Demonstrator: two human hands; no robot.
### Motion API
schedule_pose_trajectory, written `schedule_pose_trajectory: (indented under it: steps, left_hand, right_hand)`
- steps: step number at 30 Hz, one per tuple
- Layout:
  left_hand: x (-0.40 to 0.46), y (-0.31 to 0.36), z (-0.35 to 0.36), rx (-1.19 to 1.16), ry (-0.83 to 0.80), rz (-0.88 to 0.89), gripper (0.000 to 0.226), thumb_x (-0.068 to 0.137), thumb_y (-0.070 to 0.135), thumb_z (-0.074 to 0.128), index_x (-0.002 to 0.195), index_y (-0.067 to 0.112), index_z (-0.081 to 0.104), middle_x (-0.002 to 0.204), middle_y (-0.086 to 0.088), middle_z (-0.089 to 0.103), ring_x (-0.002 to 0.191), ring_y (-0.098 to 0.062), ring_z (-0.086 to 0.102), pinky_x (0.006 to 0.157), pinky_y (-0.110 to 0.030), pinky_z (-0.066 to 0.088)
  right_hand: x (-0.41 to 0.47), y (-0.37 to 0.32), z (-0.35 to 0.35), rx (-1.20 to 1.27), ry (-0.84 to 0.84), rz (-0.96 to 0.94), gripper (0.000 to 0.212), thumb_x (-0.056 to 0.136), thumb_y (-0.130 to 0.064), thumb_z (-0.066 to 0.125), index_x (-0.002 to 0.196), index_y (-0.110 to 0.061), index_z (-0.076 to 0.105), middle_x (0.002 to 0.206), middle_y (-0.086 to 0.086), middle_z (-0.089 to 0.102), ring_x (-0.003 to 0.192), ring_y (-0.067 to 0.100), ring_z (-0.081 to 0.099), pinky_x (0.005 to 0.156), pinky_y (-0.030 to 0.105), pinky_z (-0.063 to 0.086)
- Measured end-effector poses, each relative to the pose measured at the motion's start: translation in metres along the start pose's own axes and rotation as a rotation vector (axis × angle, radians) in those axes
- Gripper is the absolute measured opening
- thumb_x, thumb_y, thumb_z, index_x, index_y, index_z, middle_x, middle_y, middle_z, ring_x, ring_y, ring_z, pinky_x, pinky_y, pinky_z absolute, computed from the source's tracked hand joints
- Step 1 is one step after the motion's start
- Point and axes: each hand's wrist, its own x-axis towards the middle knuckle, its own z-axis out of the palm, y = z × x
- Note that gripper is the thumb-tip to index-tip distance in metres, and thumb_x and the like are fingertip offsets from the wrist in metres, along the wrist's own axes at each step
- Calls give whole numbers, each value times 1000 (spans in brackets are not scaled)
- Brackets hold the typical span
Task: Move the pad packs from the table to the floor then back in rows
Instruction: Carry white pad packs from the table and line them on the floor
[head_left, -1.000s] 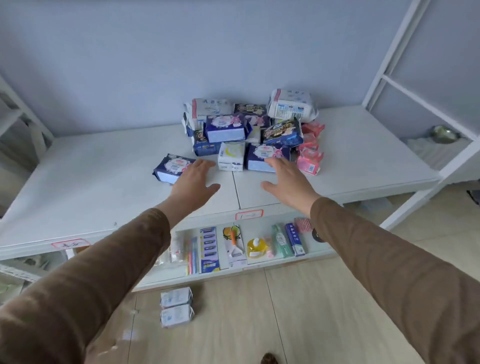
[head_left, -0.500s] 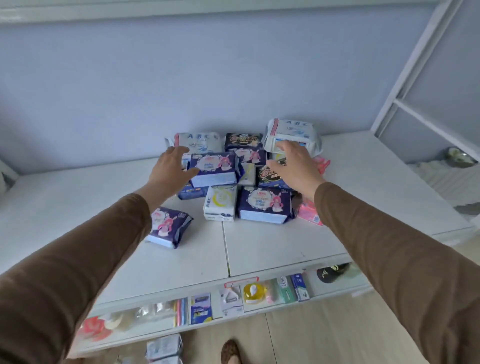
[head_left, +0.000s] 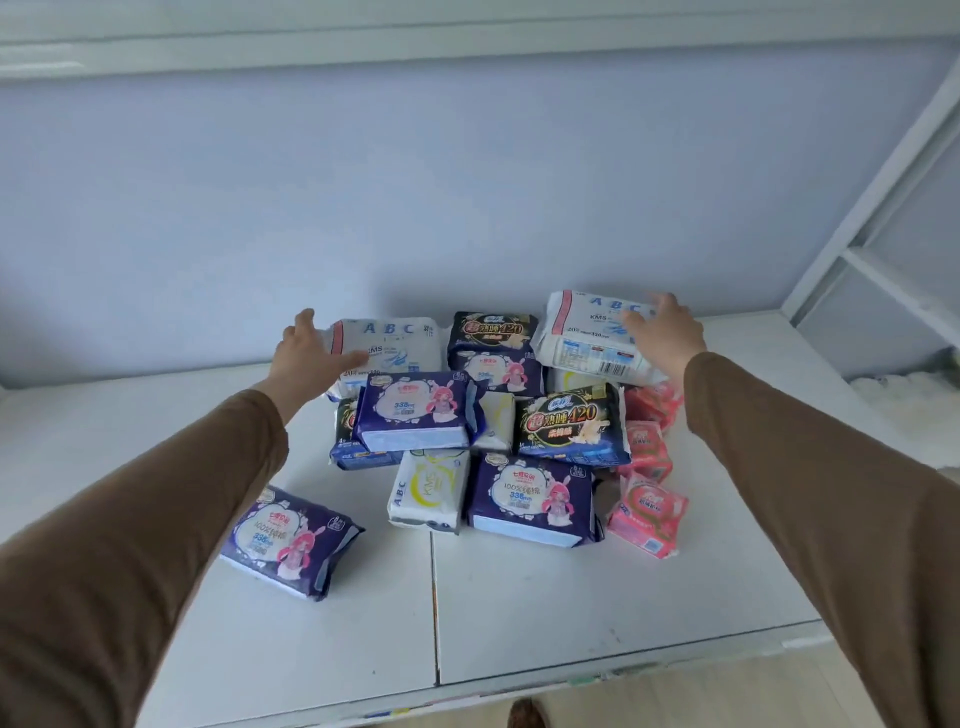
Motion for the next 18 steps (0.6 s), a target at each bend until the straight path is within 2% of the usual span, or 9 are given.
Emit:
schedule_pose_trajectory:
  steps: [4, 6, 8, 9, 11, 12, 13, 15, 18]
  left_hand:
    - [10, 1, 10, -244, -95, -161, 127, 64, 47, 88, 154, 19, 4, 146, -17, 42, 126, -38, 49, 99, -45, 44]
    - [14, -1, 12, -345, -103, -231, 133, 60, 44, 91, 153, 23, 0, 137, -12, 48, 120, -36, 53, 99, -46, 46]
    - [17, -2, 13, -417, -143, -330, 129, 56, 50, 91, 151, 23, 8, 125, -8, 54, 111, -33, 59, 97, -50, 49]
    - [18, -3, 13, -440, -176, -372, 122, 54, 57, 89, 147, 20, 19, 121, -7, 60, 106, -31, 63, 95, -49, 51]
    - [19, -2, 13, -483, -289, -392, 102, 53, 66, 83, 133, 16, 44, 108, -8, 72, 98, -28, 69, 89, -44, 54]
    - [19, -2, 12, -499, -348, -377, 94, 53, 67, 82, 126, 16, 53, 102, -6, 75, 94, -26, 71, 86, -42, 54]
    - [19, -2, 11, -509, -389, -358, 88, 51, 65, 83, 121, 16, 59, 98, -4, 76, 90, -24, 73, 84, -40, 55]
    - [21, 0, 9, -523, -415, -329, 81, 50, 57, 86, 116, 16, 64, 95, -4, 77, 85, -22, 74, 80, -37, 56]
    - [22, 6, 3, -504, -422, -258, 74, 55, 43, 89, 117, 13, 63, 96, -5, 77, 81, -20, 75, 65, -30, 56]
  right_hand:
    - [22, 8, 4, 335, -158, 160, 84, 84, -41, 75, 145, -12, 26, 136, 13, 53, 111, 31, 60, 91, 48, 54]
    - [32, 9, 2, 454, -146, 218, 112, 72, -36, 88, 153, -20, 12, 146, 15, 45, 121, 33, 58, 90, 45, 55]
    - [42, 12, 0, 523, -174, 276, 138, 65, -33, 94, 157, -28, -9, 154, 11, 37, 128, 33, 54, 93, 43, 53]
    - [45, 14, 0, 597, -256, 316, 141, 63, -33, 95, 158, -26, -9, 149, 10, 45, 123, 32, 59, 94, 46, 54]
    - [48, 19, 0, 683, -500, 372, 116, 60, -38, 93, 155, -14, 32, 125, 9, 69, 108, 30, 70, 94, 51, 55]
    - [50, 22, -1, 705, -574, 368, 94, 61, -40, 91, 142, -11, 53, 116, 8, 74, 104, 29, 72, 92, 49, 57]
    - [52, 23, -1, 730, -610, 361, 79, 64, -39, 89, 132, -10, 62, 111, 8, 76, 101, 28, 73, 87, 46, 59]
    - [55, 24, 0, 759, -635, 351, 66, 68, -35, 87, 125, -9, 65, 112, 9, 75, 100, 27, 73, 80, 42, 61]
    - [53, 19, 2, 767, -649, 347, 62, 71, -28, 86, 125, -5, 64, 120, 13, 72, 110, 31, 69, 98, 50, 53]
